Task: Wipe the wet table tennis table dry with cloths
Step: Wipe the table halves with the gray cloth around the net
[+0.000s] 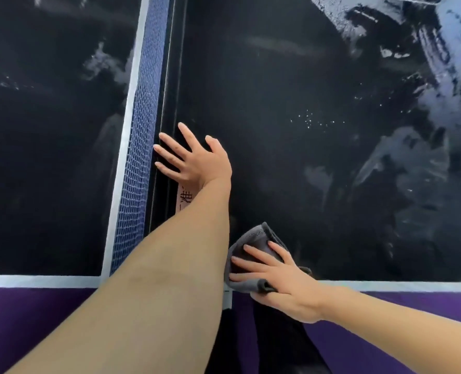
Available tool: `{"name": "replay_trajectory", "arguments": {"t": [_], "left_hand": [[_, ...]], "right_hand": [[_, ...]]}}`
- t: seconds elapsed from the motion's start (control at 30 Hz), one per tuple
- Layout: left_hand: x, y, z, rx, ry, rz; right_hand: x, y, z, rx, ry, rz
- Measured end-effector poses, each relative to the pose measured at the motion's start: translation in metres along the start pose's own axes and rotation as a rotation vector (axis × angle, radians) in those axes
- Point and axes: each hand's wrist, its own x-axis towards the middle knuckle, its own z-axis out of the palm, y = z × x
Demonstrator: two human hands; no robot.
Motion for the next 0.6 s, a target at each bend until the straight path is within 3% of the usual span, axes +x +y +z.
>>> {"name": "replay_trajectory", "arguments": {"t": [0.13, 0.2, 0.33, 0.4, 0.5, 0.6], "left_hand": [[-0.001, -0.001, -0.001, 0.017, -0.021, 0.009], [-0.002, -0.001, -0.002, 0.017, -0.034, 0.009], [-0.005, -0.007, -0.006, 0.038, -0.068, 0.068], [-0.013, -0.015, -0.009, 0.022, -0.072, 0.288], [-0.023, -0.028, -0.009, 0.044, -0.108, 0.637], [-0.015, -0.01, -0.007, 0.091, -0.144, 0.597]], "right_hand": [[-0.025, -0.019, -0.006, 0.396, -0.162, 0.154], [-0.035, -0.022, -0.03, 0.724, 0.022, 0.298], [-0.044, -0.015, -0.075, 1.333, 0.603, 0.457], [-0.046, -0.002, -0.095, 1.361, 0.863, 0.445], [-0.052, 0.021, -0.126, 1.182, 1.13, 0.481], [-0.063, 0.045, -0.163, 1.026, 1.336, 0.525]]}}
